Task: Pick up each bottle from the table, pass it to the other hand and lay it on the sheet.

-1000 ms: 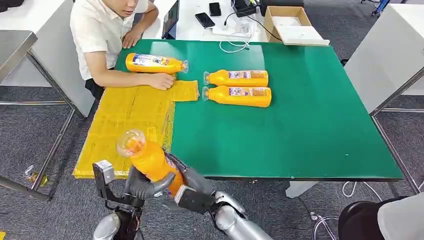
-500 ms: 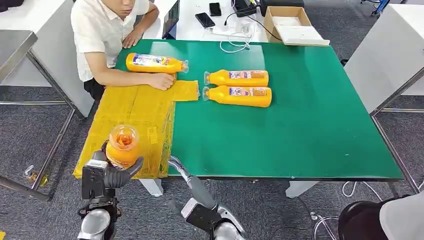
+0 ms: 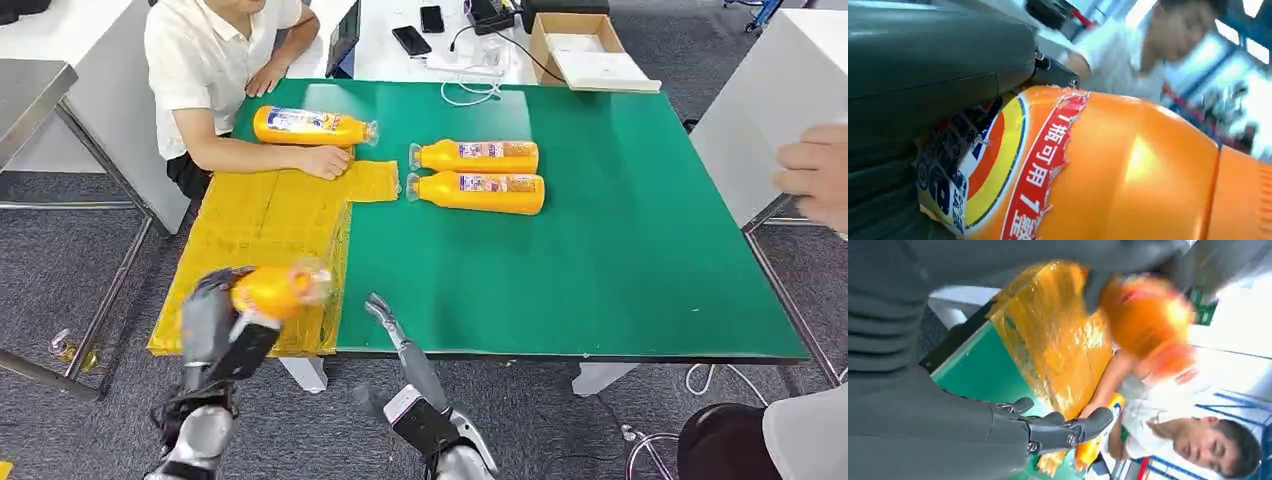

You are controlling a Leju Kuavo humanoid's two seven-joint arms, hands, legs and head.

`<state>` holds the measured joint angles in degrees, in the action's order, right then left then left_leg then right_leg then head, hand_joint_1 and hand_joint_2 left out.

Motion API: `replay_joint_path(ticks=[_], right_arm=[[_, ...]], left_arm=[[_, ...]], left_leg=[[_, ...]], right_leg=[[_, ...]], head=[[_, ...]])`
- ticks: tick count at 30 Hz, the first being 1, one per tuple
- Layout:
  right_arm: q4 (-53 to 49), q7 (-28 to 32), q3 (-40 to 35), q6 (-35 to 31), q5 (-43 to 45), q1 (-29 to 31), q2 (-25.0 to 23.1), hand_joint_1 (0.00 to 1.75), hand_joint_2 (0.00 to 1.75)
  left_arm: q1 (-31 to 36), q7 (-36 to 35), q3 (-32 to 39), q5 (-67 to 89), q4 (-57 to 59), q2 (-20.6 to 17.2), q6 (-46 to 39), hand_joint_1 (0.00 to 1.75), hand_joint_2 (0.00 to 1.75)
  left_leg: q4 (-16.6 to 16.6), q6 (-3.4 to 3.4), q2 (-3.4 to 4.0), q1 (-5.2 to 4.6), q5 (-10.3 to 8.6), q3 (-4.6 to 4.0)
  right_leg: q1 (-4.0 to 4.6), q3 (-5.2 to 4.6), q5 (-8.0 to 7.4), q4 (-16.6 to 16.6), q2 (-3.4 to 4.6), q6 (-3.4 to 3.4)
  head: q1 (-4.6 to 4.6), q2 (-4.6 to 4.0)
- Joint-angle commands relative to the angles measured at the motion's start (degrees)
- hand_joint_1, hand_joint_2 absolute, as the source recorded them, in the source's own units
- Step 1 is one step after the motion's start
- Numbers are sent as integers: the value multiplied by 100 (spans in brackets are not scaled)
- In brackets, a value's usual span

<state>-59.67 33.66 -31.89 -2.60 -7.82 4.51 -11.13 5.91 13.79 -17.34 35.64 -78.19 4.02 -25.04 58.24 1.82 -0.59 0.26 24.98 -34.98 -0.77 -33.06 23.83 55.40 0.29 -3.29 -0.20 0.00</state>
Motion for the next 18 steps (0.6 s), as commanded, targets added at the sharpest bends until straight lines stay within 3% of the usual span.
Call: replay_joint_path(ticks=[1,7,18], right_arm=[[352,32,-296,233,27,270,-63,0,175],[405,33,-431,332,59,325,-60,0,175],[404,33,-434,333,60,320,-54,0,175]], left_arm=[[1963,-524,-661,915,3401,48,167,175,175],[2984,-711,-442,1034,5093,220,292,175,175],[2992,-721,-440,1046,5116,251,272,175,175]], left_leg=[[-9,-8,-12,-1,-5,23],[-4,-6,-2,2,-9,18],[-2,-6,8,1,-8,25]], right_leg=[[1,26,2,-3,-19,13],[3,22,-4,-1,-8,7],[2,21,-6,12,4,6]], head=[[2,0],[0,0],[0,0]])
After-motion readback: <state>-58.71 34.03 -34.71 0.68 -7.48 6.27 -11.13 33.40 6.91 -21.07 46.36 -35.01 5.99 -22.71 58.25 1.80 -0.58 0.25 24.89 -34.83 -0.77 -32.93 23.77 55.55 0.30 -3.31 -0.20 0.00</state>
